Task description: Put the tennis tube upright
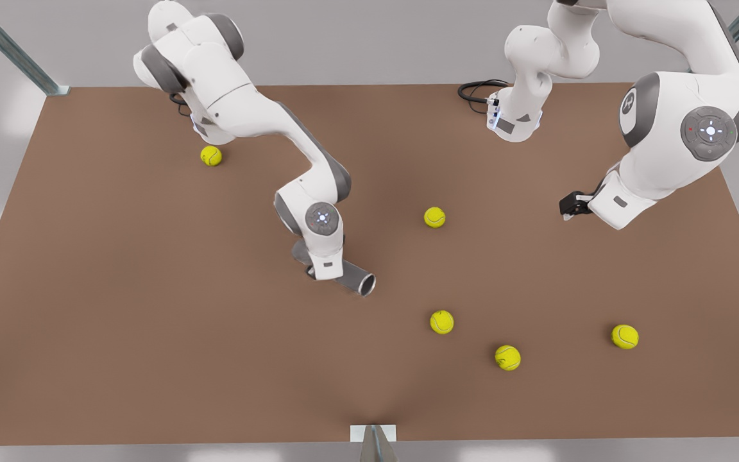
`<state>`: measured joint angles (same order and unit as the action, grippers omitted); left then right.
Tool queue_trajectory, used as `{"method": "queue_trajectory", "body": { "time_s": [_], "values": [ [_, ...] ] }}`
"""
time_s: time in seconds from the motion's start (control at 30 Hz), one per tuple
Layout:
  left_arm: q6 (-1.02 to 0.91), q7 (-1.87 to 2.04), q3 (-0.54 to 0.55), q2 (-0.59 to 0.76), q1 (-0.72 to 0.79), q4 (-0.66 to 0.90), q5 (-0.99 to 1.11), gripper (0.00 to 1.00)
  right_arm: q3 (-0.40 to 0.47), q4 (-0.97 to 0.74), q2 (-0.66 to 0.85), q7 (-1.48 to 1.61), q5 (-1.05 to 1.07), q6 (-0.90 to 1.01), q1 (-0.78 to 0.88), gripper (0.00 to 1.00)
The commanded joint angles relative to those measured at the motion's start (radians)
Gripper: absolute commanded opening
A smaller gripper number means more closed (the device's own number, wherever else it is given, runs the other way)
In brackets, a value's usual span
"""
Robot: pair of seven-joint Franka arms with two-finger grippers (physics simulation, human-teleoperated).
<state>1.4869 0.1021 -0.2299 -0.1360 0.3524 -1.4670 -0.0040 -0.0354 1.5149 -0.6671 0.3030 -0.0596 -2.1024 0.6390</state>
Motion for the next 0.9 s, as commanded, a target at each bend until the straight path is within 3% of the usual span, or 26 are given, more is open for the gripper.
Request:
{"method": "queue_trajectory", "body": {
  "time_s": [0.0,0.07,0.27,0.33,0.4,0.53,0.6,0.67,0.73,0.8,0.87],
  "values": [
    [0.000,0.001,0.001,0.001,0.000,0.000,-0.001,1.00,0.000,-0.015,-0.020,0.456,-0.006,-0.053,0.036,0.69],
    [0.000,0.001,0.001,0.001,0.000,0.000,-0.001,1.00,0.000,-0.013,-0.028,0.605,-0.009,-0.082,0.051,0.69],
    [0.000,0.001,0.001,0.001,-0.001,-0.001,-0.001,1.00,0.003,-0.009,-0.077,0.608,-0.006,-0.120,0.122,0.69],
    [0.001,0.001,0.001,-0.004,-0.001,-0.001,-0.001,1.00,0.003,-0.009,-0.089,0.605,-0.005,-0.123,0.128,0.79],
    [0.003,0.001,0.001,-0.007,-0.006,-0.001,-0.001,1.00,0.003,-0.010,-0.092,0.594,-0.003,-0.125,0.128,1.00],
    [0.012,0.001,0.011,-0.047,-0.019,0.000,-0.037,1.00,0.003,-0.012,-0.085,0.596,0.004,-0.127,0.116,1.00],
    [0.015,-0.010,0.009,-0.088,-0.065,0.000,-0.208,1.00,0.003,-0.007,-0.074,0.596,0.046,-0.113,0.110,1.00],
    [-0.039,-0.203,0.004,-0.148,-0.116,-0.030,-0.401,1.00,0.003,-0.005,0.066,0.490,0.156,0.047,0.091,1.00],
    [-0.034,-0.320,0.001,-0.157,-0.131,-0.073,-0.427,1.00,0.006,-0.051,0.248,0.257,0.342,0.370,-0.001,1.00],
    [-0.028,-0.413,0.001,-0.185,-0.151,-0.111,-0.490,1.00,0.017,-0.278,0.261,-0.108,0.320,0.763,-0.182,1.00],
    [0.006,-0.590,0.001,-0.273,-0.188,-0.260,-0.784,1.00,0.020,-0.370,0.262,-0.347,0.073,0.864,-0.444,1.00]
  ]
}}
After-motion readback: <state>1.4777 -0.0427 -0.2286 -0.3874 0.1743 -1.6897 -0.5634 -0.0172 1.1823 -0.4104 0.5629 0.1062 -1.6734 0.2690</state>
